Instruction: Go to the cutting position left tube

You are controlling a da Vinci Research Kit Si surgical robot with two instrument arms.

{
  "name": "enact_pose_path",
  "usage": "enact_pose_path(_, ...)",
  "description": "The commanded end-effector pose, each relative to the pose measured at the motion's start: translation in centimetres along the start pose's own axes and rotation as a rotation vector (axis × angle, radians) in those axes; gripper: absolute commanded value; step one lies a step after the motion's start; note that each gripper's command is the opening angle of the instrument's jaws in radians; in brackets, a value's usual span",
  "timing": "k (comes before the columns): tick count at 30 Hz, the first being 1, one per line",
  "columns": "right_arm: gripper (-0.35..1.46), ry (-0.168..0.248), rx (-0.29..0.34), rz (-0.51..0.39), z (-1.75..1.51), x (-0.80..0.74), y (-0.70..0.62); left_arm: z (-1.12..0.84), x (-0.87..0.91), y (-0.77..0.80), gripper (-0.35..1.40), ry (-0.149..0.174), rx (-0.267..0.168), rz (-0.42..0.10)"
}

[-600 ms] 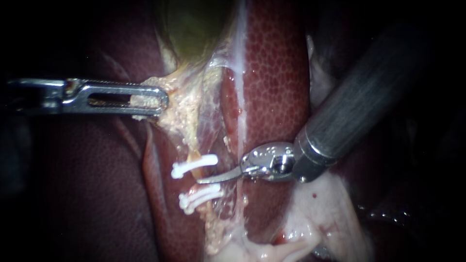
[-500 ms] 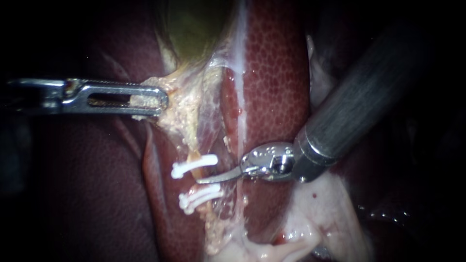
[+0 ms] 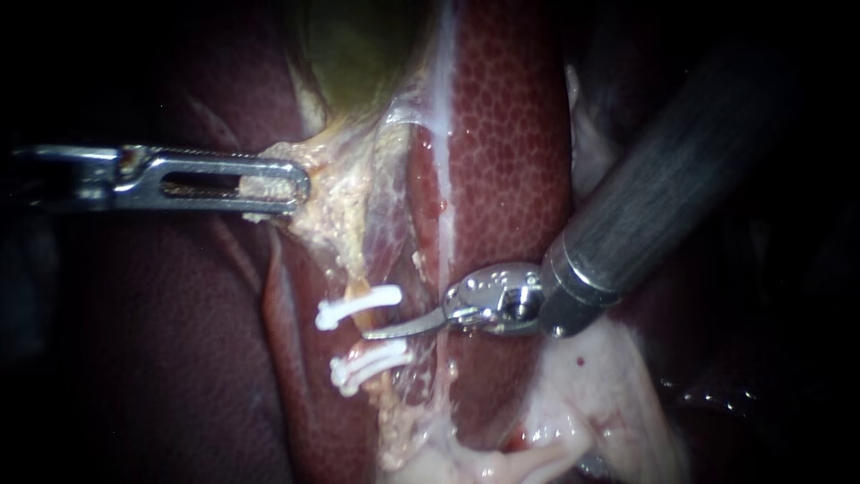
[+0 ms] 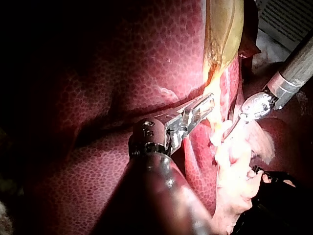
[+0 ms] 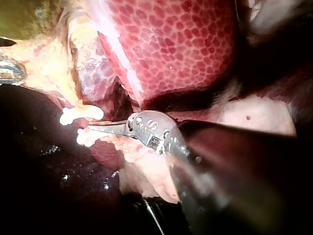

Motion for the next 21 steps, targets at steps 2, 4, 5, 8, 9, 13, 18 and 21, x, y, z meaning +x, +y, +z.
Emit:
enact_pose_path(2,-0.23,0.003,0.001,0.000,0.00,0.00,0.00,0.00,0.00,0.00,-0.35,0.000,0.000,0.000)
enact_pose_path(4,-0.11,0.004,0.001,0.005,-0.01,0.00,0.00,0.00,0.00,0.00,-0.35,0.000,0.000,0.000)
enact_pose_path(5,-0.08,0.007,0.002,0.005,-0.01,0.00,0.00,0.00,0.00,0.00,-0.35,0.000,0.000,0.000)
enact_pose_path(8,0.02,0.006,0.002,0.005,-0.01,0.00,-0.01,0.00,0.00,0.00,-0.35,0.000,0.000,0.000)
enact_pose_path(9,0.04,0.006,0.002,0.005,-0.01,0.00,-0.01,0.00,0.00,0.00,-0.35,0.000,0.000,0.000)
enact_pose_path(13,0.12,0.009,0.003,0.005,-0.01,0.00,-0.02,0.00,0.00,0.00,-0.35,0.000,0.000,0.000)
enact_pose_path(18,0.19,0.012,0.004,0.005,-0.01,0.00,-0.02,0.00,0.00,0.00,-0.35,0.000,0.000,0.000)
enact_pose_path(21,0.21,0.012,0.004,0.005,-0.01,0.00,-0.02,-0.01,0.00,0.00,-0.35,0.000,0.000,0.000)
